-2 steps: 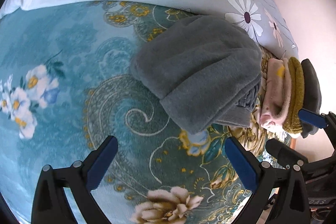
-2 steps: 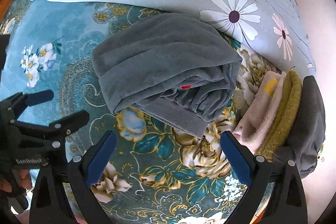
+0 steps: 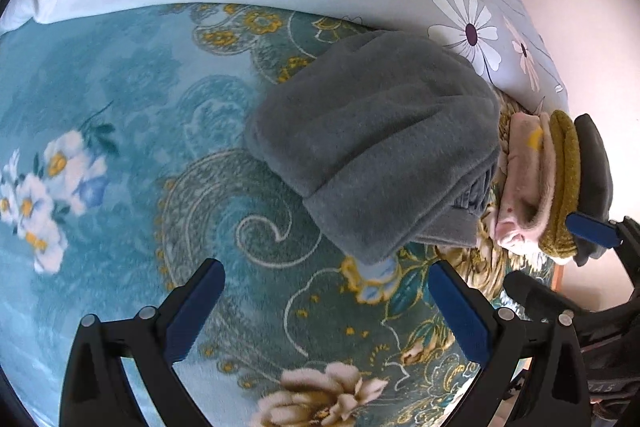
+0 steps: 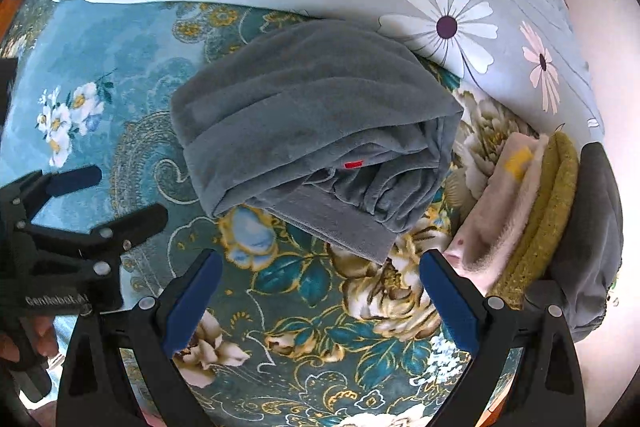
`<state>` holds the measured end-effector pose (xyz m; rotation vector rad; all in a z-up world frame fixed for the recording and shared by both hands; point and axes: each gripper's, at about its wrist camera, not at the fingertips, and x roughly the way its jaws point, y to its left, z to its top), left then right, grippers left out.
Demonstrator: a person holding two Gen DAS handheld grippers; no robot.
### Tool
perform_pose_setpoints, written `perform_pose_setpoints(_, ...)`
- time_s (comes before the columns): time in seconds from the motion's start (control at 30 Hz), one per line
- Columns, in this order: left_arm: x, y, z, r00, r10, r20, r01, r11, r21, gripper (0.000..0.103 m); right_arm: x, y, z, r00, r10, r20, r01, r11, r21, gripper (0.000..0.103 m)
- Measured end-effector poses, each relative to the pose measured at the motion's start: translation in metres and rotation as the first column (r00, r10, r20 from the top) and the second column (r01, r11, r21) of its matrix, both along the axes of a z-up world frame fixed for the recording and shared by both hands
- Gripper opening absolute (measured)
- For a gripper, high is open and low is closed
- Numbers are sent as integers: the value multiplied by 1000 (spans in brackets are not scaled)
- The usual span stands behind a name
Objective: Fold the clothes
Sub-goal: 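Grasp the folded grey sweatpants with the left gripper and lift them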
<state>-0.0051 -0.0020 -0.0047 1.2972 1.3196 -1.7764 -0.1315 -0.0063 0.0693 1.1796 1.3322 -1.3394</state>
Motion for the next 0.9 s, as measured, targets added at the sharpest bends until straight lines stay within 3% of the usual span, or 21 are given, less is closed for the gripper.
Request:
perform_pose_setpoints(0.3, -23, -6, -16, 999, -45, -9, 45, 999, 5, 103, -10, 4, -19, 1000, -20, -2, 20, 999, 36, 99)
perform_pose_setpoints(0.6, -73, -22, -15, 984, -171, 45, 174, 982, -76, 100, -31, 30, -11, 989, -144, 34, 143, 989, 40, 99)
perform_pose_setpoints(0.73, -107, -31, -2, 974, -225, -19, 222, 969, -109, 87, -34, 52, 0, 983, -180, 29, 180, 984, -1, 99)
perform_pose_setpoints(0.83, -126, -37, 5, 969, -231, -93, 222, 970, -97, 86, -31, 72, 7, 979, -202, 21, 202, 979, -35, 99)
perform_pose_setpoints(0.9, -144, -37, 8, 965, -248, -87, 237, 965, -114, 86, -30, 85, 13, 976, -214, 27, 215, 976, -39, 99)
